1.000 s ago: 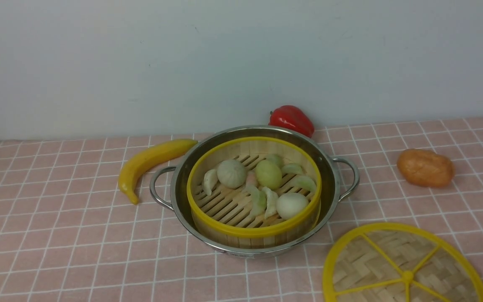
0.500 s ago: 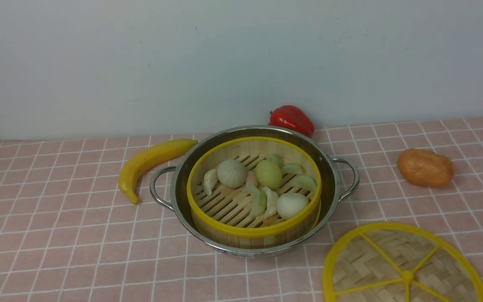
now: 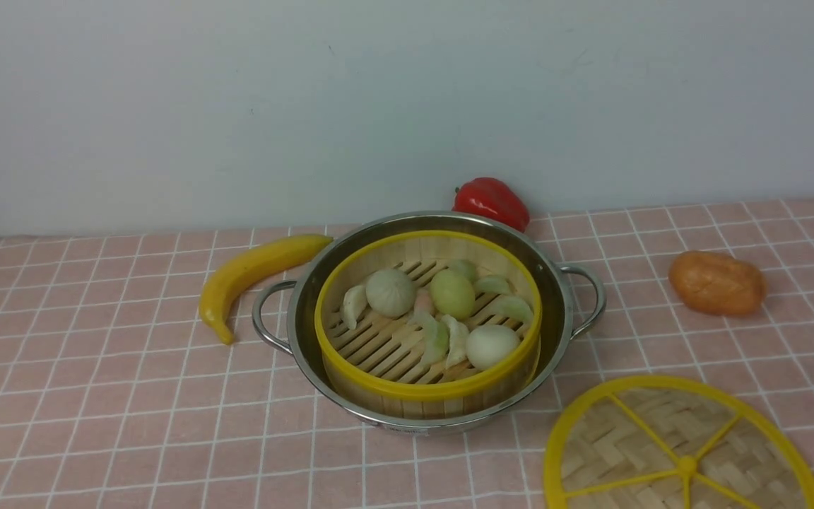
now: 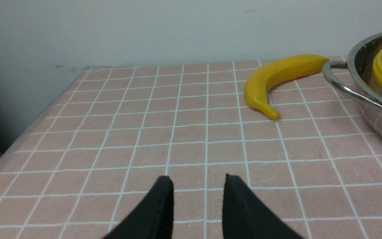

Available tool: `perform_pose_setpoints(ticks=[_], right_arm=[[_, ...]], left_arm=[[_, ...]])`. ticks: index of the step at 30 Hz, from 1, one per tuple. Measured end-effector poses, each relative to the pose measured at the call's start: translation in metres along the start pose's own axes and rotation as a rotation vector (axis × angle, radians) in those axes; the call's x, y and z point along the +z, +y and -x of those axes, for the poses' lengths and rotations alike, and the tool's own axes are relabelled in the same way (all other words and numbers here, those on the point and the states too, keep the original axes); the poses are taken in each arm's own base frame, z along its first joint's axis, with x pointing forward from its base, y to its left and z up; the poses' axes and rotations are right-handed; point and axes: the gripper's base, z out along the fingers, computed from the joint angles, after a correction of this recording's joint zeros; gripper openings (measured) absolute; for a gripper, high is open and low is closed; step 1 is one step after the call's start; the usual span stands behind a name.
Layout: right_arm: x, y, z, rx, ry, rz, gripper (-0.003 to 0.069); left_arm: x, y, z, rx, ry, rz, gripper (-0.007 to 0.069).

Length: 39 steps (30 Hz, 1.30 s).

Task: Place the steamer in the pot on the pink tablecloth, and put the lid on the steamer.
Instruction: 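Move the gripper down to the bamboo steamer lid and grasp its center knob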

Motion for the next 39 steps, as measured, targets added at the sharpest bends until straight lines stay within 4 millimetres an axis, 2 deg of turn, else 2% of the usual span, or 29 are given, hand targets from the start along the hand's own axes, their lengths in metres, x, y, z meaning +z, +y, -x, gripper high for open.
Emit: perform_pose_setpoints(ticks=[2, 4, 6, 9, 11, 12, 14, 17, 19, 23, 33, 39], right_arm=[[0.008, -0.006, 0.01, -0.01, 0.049, 0.007, 0.024], [0.03, -0.026, 0.036, -0.014, 0.17, 0.005, 0.024], [0.048, -0.038, 0.049, -0.026, 0.249, -0.012, 0.024], [0.092, -0.045, 0.066, -0.11, 0.447, -0.079, 0.024], [0.117, -0.043, 0.071, -0.154, 0.546, -0.152, 0.024], [0.12, -0.044, 0.071, -0.141, 0.554, -0.154, 0.024], [0.152, -0.037, 0.076, -0.185, 0.636, -0.22, 0.024], [0.173, -0.033, 0.075, -0.198, 0.682, -0.211, 0.024], [0.193, -0.031, 0.071, -0.178, 0.733, -0.181, 0.024], [0.212, -0.037, 0.063, -0.164, 0.795, -0.18, 0.024], [0.218, -0.038, 0.059, -0.132, 0.814, -0.148, 0.024], [0.238, -0.044, 0.047, -0.13, 0.891, -0.152, 0.024]], left_arm=[[0.0, 0.0, 0.0, 0.0, 0.0, 0.0, 0.0211], [0.0, 0.0, 0.0, 0.0, 0.0, 0.0, 0.0212], [0.0, 0.0, 0.0, 0.0, 0.0, 0.0, 0.0219], [0.0, 0.0, 0.0, 0.0, 0.0, 0.0, 0.0222], [0.0, 0.0, 0.0, 0.0, 0.0, 0.0, 0.0222], [0.0, 0.0, 0.0, 0.0, 0.0, 0.0, 0.0222], [0.0, 0.0, 0.0, 0.0, 0.0, 0.002, 0.023], [0.0, 0.0, 0.0, 0.0, 0.0, 0.002, 0.0232], [0.0, 0.0, 0.0, 0.0, 0.0, 0.002, 0.0232], [0.0, 0.0, 0.0, 0.0, 0.0, 0.002, 0.0241], [0.0, 0.0, 0.0, 0.0, 0.0, 0.002, 0.0243], [0.0, 0.0, 0.0, 0.0, 0.0, 0.002, 0.0243]])
